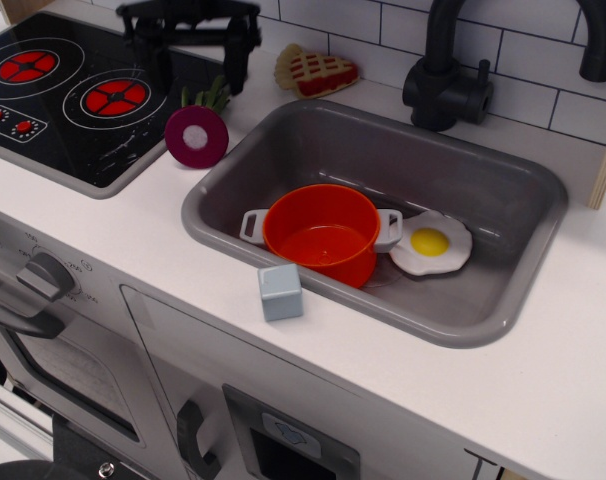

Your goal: Put beet in pot sink

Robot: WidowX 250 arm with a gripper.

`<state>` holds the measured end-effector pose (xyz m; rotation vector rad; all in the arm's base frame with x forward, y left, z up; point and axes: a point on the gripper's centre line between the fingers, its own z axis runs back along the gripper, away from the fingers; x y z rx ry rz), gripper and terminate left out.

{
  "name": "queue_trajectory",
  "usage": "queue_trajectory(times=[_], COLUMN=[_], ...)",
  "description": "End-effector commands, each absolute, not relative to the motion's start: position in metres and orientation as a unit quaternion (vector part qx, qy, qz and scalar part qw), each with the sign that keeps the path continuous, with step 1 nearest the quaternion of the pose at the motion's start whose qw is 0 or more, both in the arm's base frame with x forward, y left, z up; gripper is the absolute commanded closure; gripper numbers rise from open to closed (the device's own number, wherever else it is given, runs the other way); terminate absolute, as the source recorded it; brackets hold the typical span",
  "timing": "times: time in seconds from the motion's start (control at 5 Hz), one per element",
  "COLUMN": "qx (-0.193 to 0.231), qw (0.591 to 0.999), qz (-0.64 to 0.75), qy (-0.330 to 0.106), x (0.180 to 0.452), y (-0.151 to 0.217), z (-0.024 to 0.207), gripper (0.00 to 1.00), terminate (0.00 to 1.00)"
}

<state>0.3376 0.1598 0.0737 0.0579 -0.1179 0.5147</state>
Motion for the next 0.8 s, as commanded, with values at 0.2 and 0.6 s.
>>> queue_trajectory(times=[0.2, 0.6], qx=[0.044, 0.027], qw=[0.944, 0.943], qz=[0.308, 0.321], qy=[-0.105, -0.083], x=[0.3483, 0.352], y=[0.167, 0.1648], z=[0.0557, 0.0649], gripper=[0.0, 1.0], terminate=[0.0, 0.0])
